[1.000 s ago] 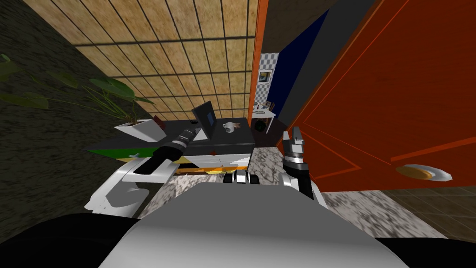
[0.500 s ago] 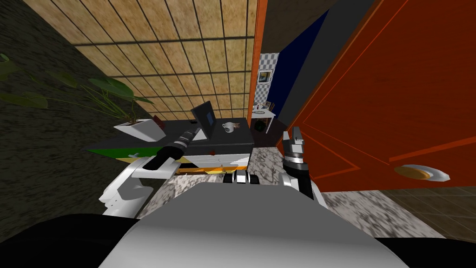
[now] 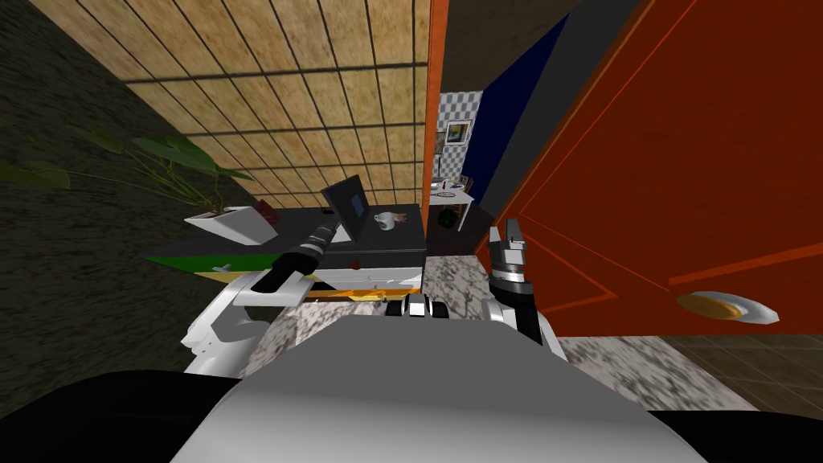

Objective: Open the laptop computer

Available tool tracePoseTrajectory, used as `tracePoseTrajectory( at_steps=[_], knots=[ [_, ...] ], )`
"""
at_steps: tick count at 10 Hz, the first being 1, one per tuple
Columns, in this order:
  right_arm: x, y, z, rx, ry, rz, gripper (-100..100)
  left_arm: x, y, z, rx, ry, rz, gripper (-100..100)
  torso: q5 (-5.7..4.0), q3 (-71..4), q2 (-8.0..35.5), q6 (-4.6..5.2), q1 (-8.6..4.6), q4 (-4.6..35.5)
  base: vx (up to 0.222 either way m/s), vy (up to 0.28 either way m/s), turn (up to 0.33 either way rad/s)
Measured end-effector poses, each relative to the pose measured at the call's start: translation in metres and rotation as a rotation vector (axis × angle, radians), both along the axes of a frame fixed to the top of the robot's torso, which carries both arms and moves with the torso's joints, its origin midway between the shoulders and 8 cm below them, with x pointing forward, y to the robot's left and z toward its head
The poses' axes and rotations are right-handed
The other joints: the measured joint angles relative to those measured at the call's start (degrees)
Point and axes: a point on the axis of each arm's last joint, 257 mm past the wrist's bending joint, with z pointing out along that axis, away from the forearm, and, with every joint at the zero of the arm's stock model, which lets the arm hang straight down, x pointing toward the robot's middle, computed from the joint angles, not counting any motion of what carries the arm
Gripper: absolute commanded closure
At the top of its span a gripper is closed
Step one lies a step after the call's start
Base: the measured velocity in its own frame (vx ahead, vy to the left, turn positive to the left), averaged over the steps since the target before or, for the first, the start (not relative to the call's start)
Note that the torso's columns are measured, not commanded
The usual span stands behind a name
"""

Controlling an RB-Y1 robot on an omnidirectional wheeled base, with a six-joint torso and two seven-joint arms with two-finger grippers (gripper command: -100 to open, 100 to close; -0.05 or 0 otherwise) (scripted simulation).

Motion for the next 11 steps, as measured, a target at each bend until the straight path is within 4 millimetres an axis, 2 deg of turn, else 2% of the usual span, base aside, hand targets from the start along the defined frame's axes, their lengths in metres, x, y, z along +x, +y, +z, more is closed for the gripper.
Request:
tracePoseTrajectory(
  at_steps=[5,7,9,11],
  knots=[
    [0.000,0.000,0.000,0.000,0.000,0.000,0,0.035,0.011,0.001,0.006,-0.019,-0.013,-100,-0.01,0.02,0.03,-0.14,-0.09,0.04,-0.082,-0.017,-0.050],
    [0.000,0.000,0.000,0.000,0.000,0.000,0,0.040,0.026,-0.010,0.000,0.002,0.012,-100,0.04,-0.10,-0.17,-0.14,0.04,-0.02,-0.038,-0.006,-0.053],
    [0.000,0.000,0.000,0.000,0.000,0.000,0,0.056,0.028,-0.006,0.005,-0.012,0.003,-100,-0.01,0.11,0.16,-0.13,-0.12,0.07,-0.067,-0.018,-0.033],
    [0.000,0.000,0.000,0.000,0.000,0.000,0,0.062,0.042,-0.013,0.000,0.003,0.024,-100,0.02,-0.02,-0.05,-0.12,-0.01,0.01,-0.046,-0.014,-0.052]
  ],
)
